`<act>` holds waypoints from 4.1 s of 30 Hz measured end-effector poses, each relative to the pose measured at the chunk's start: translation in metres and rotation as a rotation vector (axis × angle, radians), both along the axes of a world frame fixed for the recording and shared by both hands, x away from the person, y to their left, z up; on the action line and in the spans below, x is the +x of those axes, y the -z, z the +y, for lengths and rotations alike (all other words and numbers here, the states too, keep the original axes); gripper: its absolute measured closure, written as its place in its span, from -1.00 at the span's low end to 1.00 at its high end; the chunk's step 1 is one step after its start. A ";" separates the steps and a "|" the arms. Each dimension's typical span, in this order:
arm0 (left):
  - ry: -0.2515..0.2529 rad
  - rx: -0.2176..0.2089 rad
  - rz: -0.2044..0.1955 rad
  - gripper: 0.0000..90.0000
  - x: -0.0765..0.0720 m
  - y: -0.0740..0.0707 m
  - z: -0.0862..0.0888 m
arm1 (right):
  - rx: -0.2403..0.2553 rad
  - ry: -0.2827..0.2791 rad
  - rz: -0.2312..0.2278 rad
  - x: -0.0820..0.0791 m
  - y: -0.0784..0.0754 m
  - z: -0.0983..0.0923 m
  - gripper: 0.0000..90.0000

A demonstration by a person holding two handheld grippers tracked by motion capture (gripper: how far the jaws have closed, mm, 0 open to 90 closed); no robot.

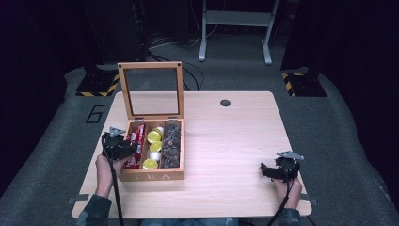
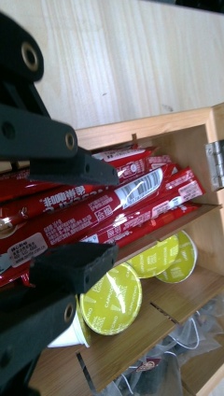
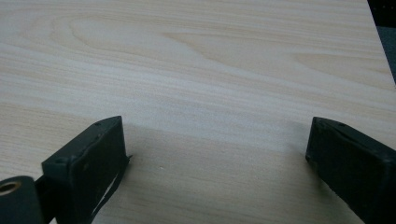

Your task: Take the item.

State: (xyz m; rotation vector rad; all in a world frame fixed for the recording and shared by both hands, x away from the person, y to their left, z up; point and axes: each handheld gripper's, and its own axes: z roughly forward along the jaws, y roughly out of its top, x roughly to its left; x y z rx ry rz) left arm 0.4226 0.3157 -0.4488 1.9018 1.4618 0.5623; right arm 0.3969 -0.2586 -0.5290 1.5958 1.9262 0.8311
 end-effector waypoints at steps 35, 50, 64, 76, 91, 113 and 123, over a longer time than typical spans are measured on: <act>-0.011 0.013 0.012 0.79 -0.001 0.004 -0.002 | 0.001 0.001 -0.001 0.000 0.000 0.000 -0.90; -0.012 -0.016 -0.077 0.80 -0.009 -0.011 -0.003 | 0.005 0.009 -0.005 0.000 0.000 0.000 -0.88; 0.036 -0.030 -0.124 0.80 -0.010 -0.030 -0.007 | 0.008 0.016 -0.002 0.000 0.000 0.000 -0.87; 0.062 -0.045 -0.157 0.80 -0.010 -0.043 -0.013 | 0.006 0.012 -0.006 0.000 0.000 0.000 -0.87; 0.109 -0.044 -0.186 0.80 -0.009 -0.053 -0.029 | 0.006 0.012 -0.006 0.000 0.000 0.000 -0.87; 0.172 -0.047 -0.199 0.80 -0.001 -0.056 -0.057 | 0.006 0.013 -0.006 0.000 0.000 0.000 -0.87; 0.199 -0.043 -0.197 0.81 0.003 -0.057 -0.064 | 0.008 0.017 -0.003 0.000 0.000 0.001 -0.87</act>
